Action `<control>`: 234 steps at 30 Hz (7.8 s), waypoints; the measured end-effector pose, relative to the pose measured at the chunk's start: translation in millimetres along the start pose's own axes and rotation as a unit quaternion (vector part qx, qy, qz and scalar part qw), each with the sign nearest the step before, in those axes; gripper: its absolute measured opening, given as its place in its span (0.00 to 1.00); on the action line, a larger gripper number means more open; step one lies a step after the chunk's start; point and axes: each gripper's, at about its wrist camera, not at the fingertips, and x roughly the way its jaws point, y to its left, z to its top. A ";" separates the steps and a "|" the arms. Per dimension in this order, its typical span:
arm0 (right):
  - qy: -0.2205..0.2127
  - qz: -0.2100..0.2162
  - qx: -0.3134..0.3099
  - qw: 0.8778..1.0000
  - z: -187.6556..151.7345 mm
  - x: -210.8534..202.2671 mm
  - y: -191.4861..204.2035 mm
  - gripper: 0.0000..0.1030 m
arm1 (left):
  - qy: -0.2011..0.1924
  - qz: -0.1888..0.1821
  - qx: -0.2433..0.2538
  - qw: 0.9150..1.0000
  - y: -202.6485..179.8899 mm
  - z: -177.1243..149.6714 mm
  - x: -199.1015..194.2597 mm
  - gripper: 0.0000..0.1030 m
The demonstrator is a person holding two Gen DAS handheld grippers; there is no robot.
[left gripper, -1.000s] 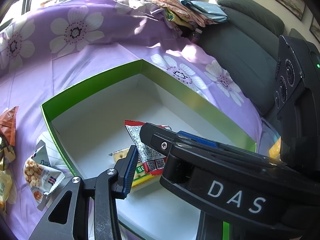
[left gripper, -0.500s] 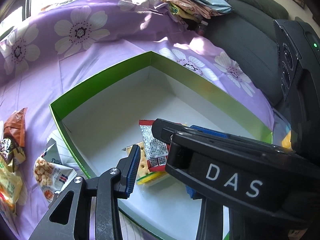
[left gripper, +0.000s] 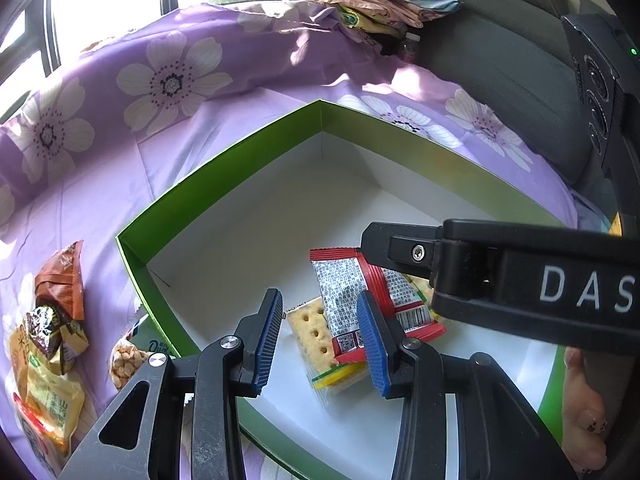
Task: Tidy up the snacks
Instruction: 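Carry the red packet into the green box and release it beside the crackers, then move the right gripper back to the white biscuit bag on the pile, then grasp the white-and-blue biscuit bag with the right gripper and lift, then carry the biscuit bag over the green box with the right gripper, then lower the white-blue biscuit bag into the box and open the right gripper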
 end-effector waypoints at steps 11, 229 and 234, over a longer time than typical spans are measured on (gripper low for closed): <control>-0.029 0.026 -0.017 0.999 -1.1 -12.4 13.5 0.78 | -0.074 -0.012 -0.075 0.994 34.8 -14.3 -73.0 0.46; -0.042 0.035 -0.052 0.997 17.9 -22.9 42.0 0.56 | -0.069 -0.055 -0.142 0.986 12.3 24.7 -36.5 0.39; -0.037 0.029 -0.054 0.997 18.0 -19.7 43.1 0.56 | -0.061 -0.056 -0.148 0.986 14.0 24.0 -32.5 0.39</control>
